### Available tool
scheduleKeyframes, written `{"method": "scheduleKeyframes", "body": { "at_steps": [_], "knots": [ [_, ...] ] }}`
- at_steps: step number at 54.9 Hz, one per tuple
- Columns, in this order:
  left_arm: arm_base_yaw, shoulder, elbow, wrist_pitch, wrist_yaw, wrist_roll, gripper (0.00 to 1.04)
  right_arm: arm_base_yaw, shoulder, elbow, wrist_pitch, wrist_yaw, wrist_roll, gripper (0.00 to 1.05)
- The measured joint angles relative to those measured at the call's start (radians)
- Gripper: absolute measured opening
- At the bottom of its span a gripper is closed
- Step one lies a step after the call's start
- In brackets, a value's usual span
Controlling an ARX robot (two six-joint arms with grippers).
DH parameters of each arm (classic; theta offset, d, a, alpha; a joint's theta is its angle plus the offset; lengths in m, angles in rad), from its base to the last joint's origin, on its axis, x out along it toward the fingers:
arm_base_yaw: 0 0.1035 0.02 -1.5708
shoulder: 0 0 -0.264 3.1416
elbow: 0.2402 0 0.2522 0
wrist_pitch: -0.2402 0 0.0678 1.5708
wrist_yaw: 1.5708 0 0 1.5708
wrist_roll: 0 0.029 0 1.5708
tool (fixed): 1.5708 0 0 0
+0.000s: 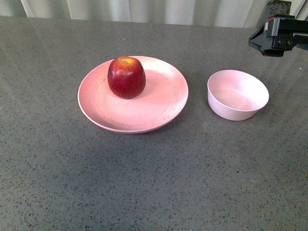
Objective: Move apple from plate to bowl
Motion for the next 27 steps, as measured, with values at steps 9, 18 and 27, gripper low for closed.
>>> {"method": "scheduleKeyframes", "body": {
  "at_steps": [9,18,27],
  "knots": [
    [0.000,0.000,0.000,0.000,0.000,0.000,0.96,0.000,0.000,0.000,0.000,0.001,0.000,0.96],
    [0.000,0.000,0.000,0.000,0.000,0.000,0.96,0.000,0.000,0.000,0.000,0.000,0.000,0.96],
    [0.000,0.000,0.000,0.000,0.000,0.000,0.96,-0.002,0.027,-0.200,0.554,0.186,-0.049,0.74]
  ]
}}
